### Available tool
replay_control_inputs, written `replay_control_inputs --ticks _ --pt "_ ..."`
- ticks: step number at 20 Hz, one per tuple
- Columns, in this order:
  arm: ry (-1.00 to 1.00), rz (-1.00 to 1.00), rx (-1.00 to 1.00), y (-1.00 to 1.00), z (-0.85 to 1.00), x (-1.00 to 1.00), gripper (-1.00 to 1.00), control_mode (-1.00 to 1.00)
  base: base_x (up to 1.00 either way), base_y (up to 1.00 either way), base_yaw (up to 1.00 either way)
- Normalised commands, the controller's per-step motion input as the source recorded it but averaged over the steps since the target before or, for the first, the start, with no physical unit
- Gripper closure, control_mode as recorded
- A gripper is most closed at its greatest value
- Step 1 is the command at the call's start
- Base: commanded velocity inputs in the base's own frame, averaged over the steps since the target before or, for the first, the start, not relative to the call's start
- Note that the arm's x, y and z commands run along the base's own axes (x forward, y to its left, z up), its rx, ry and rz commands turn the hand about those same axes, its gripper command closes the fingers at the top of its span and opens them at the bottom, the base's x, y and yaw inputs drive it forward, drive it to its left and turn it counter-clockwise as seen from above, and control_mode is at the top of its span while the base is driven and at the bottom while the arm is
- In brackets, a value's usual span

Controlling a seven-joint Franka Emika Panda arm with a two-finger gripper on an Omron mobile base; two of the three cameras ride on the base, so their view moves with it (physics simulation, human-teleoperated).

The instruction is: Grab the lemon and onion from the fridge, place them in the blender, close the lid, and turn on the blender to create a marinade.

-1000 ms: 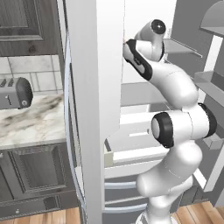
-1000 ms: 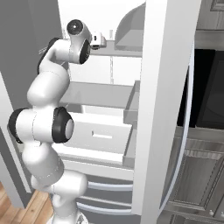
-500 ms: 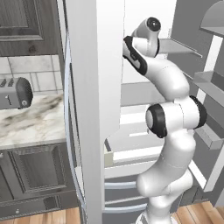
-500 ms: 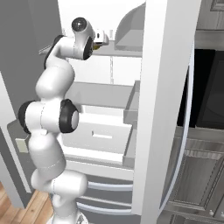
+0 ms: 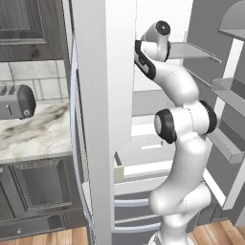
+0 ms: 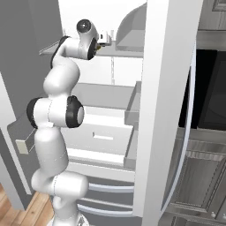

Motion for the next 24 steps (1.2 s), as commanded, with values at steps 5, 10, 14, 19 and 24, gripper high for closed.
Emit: replay_control_inputs --ticks 5,10,14,19,24 --pt "0.00 0.00 0.00 0.00 -0.08 0.34 -1.00 -1.00 0.00 0.00 0.00" --pt "0.00 0.00 0.00 0.00 -0.09 0.28 -1.00 -1.00 0.00 0.00 0.00" --pt "0.00 0.00 0.00 0.00 -0.23 0.09 1.00 -1.00 0.00 0.00 0.00" --pt "0.10 0.00 -0.01 -0.01 -0.26 -0.04 1.00 -1.00 0.00 0.00 0.00" --pt "-0.04 -0.01 0.00 0.00 -0.52 -0.26 1.00 -1.00 0.00 0.00 0.00"
